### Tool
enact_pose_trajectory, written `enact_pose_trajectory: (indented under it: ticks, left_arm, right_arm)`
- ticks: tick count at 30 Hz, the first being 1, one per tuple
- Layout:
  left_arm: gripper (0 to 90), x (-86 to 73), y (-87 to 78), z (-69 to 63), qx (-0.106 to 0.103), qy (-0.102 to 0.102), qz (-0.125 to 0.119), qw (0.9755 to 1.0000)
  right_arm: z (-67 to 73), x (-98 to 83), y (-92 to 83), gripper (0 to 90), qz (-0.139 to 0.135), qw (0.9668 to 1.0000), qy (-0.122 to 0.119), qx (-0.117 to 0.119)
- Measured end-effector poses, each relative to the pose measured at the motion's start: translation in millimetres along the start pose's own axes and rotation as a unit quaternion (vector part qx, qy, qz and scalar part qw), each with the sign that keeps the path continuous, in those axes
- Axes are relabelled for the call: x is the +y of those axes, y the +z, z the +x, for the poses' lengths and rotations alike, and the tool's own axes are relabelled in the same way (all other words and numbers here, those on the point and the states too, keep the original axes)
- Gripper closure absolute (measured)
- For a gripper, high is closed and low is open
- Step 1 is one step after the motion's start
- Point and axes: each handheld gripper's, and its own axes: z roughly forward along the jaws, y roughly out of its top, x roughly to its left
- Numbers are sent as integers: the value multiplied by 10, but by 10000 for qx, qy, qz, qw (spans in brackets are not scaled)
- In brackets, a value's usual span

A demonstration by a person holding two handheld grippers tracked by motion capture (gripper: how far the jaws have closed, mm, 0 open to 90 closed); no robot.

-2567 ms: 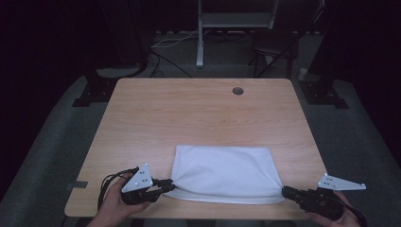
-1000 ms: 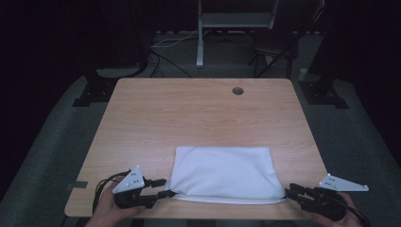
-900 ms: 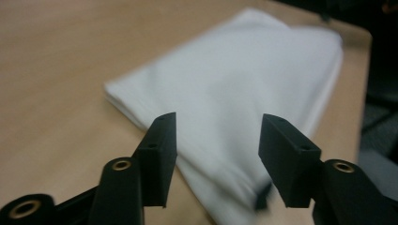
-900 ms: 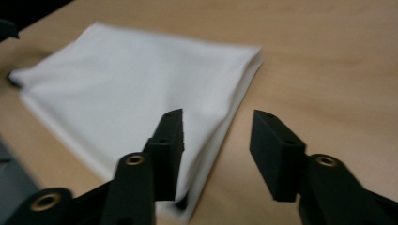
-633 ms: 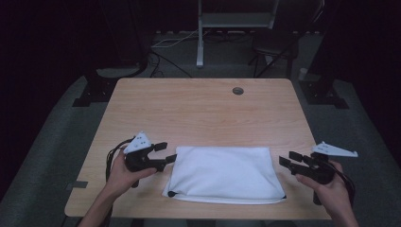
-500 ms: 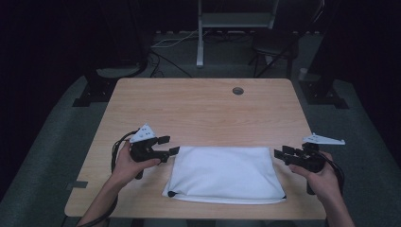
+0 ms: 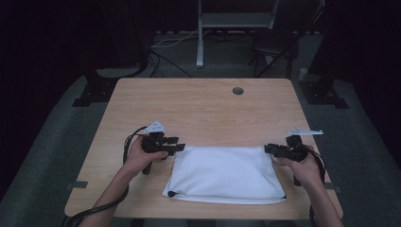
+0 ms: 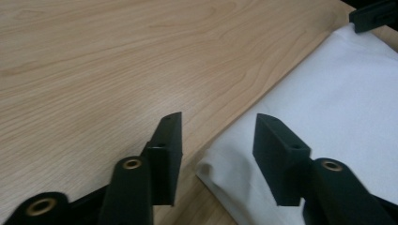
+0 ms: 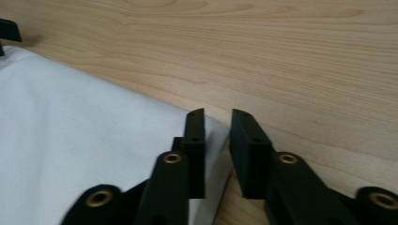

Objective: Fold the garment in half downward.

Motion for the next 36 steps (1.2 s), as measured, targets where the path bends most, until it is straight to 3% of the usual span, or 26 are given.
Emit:
enact_pose_trajectory:
  ticks: [3, 6, 11, 19, 28, 32, 36]
  left_arm:
    - [636, -8, 33, -12, -58, 31, 25, 10000]
    - [728, -12, 50, -23, 16, 129, 89, 9999]
    - [793, 14, 77, -27, 205, 301, 191, 9992]
    - [791, 44, 131, -40, 456, 529, 291, 9971]
    - [737, 41, 119, -21, 570, 500, 235, 9968]
    - [650, 86, 9, -82, 580, 564, 19, 9967]
    - [627, 59, -225, -219, 371, 639, -234, 9970]
  right_arm:
    - [3, -25, 23, 834, 45, 10000, -31, 18]
    - [-6, -38, 35, 867, 60, 10000, -28, 2]
    - [-23, -16, 55, 876, 29, 9999, -76, -144]
    - [1, 11, 113, 876, 116, 9989, -253, -367]
    - [-10, -14, 115, 843, 126, 9981, -342, -500]
    - [33, -5, 42, 804, -34, 9976, -465, -517]
    - [139, -61, -217, 747, -158, 9974, -602, -366]
